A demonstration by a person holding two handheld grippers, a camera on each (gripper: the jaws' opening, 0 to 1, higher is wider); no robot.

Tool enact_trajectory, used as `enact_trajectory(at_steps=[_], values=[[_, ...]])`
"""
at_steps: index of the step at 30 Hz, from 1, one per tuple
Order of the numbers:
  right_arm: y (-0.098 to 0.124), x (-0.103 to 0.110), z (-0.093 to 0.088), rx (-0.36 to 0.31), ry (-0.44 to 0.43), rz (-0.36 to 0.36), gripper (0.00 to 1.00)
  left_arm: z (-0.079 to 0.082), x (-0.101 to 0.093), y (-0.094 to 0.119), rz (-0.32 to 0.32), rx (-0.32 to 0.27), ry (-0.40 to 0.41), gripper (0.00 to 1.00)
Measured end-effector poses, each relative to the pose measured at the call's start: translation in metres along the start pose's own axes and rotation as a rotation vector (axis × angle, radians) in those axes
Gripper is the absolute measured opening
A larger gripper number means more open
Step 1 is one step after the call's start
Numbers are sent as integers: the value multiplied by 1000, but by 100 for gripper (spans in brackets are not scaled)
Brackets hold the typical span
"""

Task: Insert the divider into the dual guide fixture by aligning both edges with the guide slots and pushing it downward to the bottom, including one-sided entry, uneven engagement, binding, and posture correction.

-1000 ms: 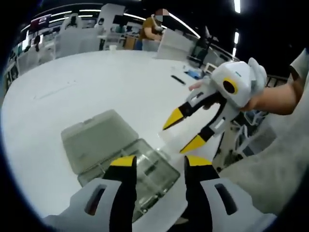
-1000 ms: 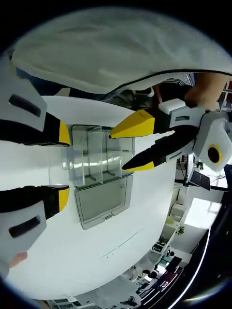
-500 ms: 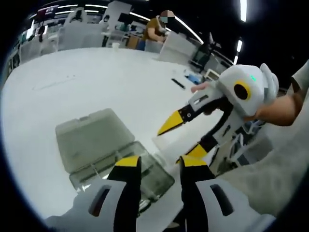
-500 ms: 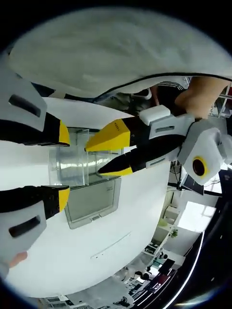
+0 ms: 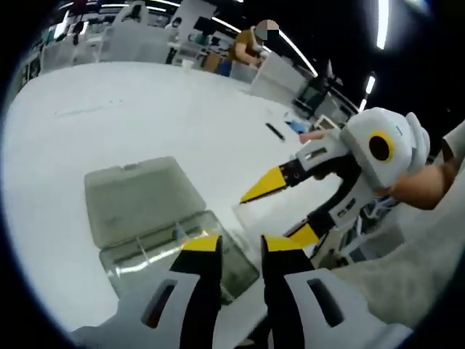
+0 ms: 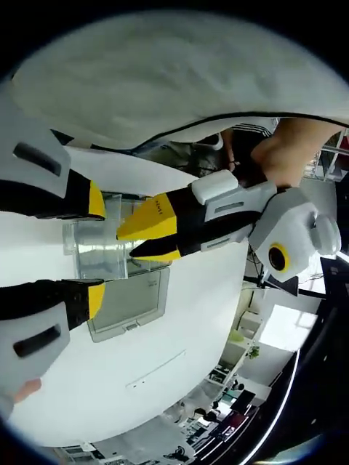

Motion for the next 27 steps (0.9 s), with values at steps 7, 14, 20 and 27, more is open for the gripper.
enact_trajectory(at_steps=[7,14,20,27], values=[[0,0,5,-10,13,-2,27,1,0,-1,-11,-4,50,13],[-1,0,8,-10,39,-8,12,0,1,-2,-23,-1,105,9],[2,-15,7,20,29,-113,0,2,11,-3,-2,-44,127,0],[26,-31,-16,22,-75,-154,0,16,29,20,-2,-51,185,0]])
Point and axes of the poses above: the point that each gripper's makers call its tool centre point, and the gripper's own axes: y roughly backward along the fingers, x roughly to its left, z roughly out of its top, the point moved 10 cm from there along y, roughly backward along the fingers, and after that the axes turned 6 degrees about -y, right-handed, at the moved point
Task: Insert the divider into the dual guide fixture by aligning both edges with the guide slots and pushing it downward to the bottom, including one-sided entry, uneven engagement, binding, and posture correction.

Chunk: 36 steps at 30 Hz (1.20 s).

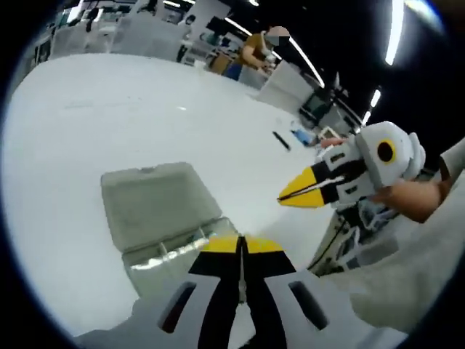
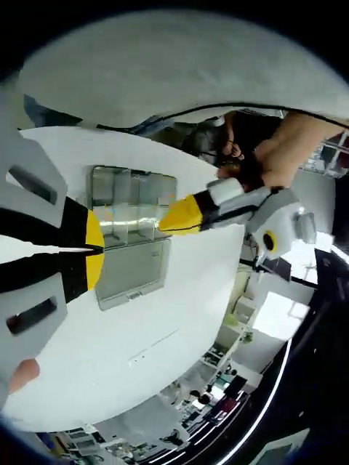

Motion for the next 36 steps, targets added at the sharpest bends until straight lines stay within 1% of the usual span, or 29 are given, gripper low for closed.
enact_trajectory(at_steps=[1,2,3,4,5,7,8,9,10,12,13,15,19,21,26,30,36], values=[[0,-3,-1,-35,-3,-8,0,2,1,-1,3,-11,-1,0],[0,-6,-8,20,12,-28,0,5,4,-3,30,-8,-91,0],[2,-8,-13,38,-7,-33,0,6,3,-4,27,-1,-93,0],[3,-9,-15,12,-27,-37,0,5,1,-6,13,5,-68,0],[3,-11,-18,16,-38,-33,0,5,1,-7,13,7,-61,0],[3,-14,-24,44,-51,-45,0,3,2,-7,28,14,-75,0],[3,-14,-26,41,-54,-42,0,1,2,-6,18,16,-62,0],[3,-16,-29,49,-75,-42,0,1,2,-6,14,17,-58,0],[3,-18,-32,60,-82,-53,0,-2,1,-5,18,20,-64,0],[3,-18,-34,65,-100,-49,1,-4,4,-5,20,25,-57,0],[3,-18,-34,68,-105,-49,2,-5,4,-4,18,25,-48,0],[3,-19,-34,71,-108,-53,3,-5,3,-3,20,19,-58,0],[1,-24,-36,77,-125,-53,8,-6,2,-1,18,11,-67,0],[0,-27,-35,80,-140,-50,9,-5,2,0,16,8,-71,0],[-2,-36,-31,77,-161,-49,13,-3,1,2,18,-10,-112,7],[-4,-42,-30,83,-172,-50,18,-1,0,4,16,-19,-124,11],[-7,-56,-27,83,-209,-60,24,3,0,8,14,-36,-149,14]])
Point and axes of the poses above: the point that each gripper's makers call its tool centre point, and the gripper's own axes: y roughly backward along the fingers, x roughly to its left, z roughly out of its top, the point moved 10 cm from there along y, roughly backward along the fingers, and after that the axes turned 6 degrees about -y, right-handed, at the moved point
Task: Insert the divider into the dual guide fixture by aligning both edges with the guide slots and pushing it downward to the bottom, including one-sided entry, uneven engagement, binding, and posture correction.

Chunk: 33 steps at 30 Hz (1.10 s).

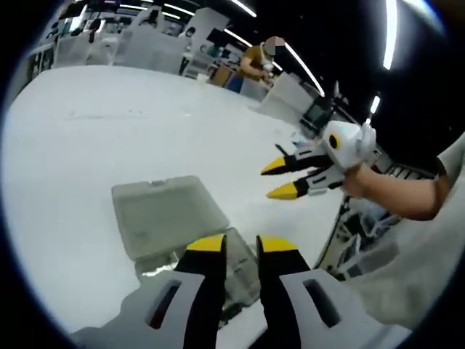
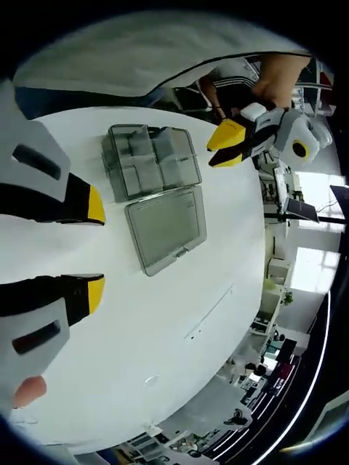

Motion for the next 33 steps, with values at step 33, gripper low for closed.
enact_trajectory(at_steps=[33], values=[[-23,-79,49,-18,-95,-59,54,21,13,11,16,-32,-139,41]])
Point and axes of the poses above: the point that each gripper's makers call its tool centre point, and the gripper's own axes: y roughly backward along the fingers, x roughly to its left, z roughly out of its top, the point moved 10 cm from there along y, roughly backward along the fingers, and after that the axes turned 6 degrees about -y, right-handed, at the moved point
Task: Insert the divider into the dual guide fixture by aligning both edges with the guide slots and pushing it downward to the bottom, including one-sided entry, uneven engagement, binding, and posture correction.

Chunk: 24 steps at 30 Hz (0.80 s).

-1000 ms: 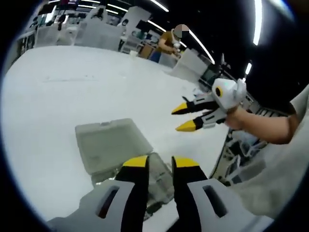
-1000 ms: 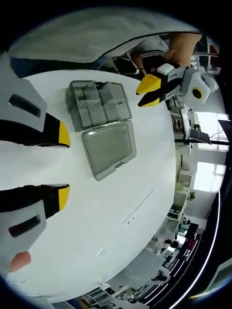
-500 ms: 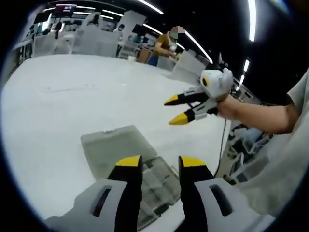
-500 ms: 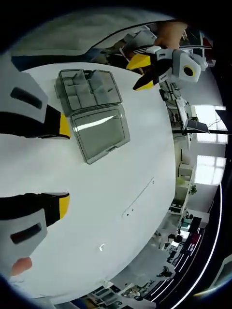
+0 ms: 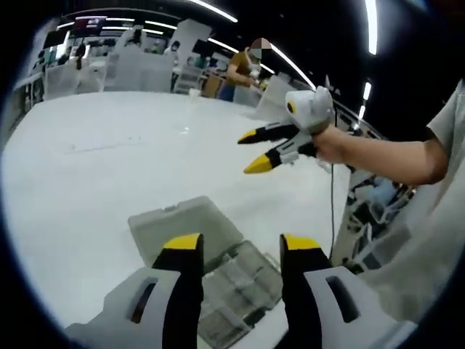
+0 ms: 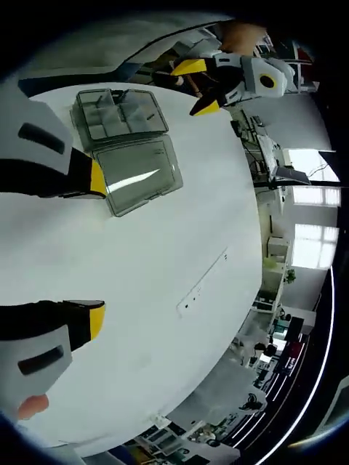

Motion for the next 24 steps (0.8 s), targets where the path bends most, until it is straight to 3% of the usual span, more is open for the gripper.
enact_trajectory(at_steps=[8,24], values=[[-7,-23,10,-11,-29,-21,63,3,2,-1,1,11,-42,48],[-24,-67,24,-11,-69,-57,70,7,10,0,10,24,-69,55]])
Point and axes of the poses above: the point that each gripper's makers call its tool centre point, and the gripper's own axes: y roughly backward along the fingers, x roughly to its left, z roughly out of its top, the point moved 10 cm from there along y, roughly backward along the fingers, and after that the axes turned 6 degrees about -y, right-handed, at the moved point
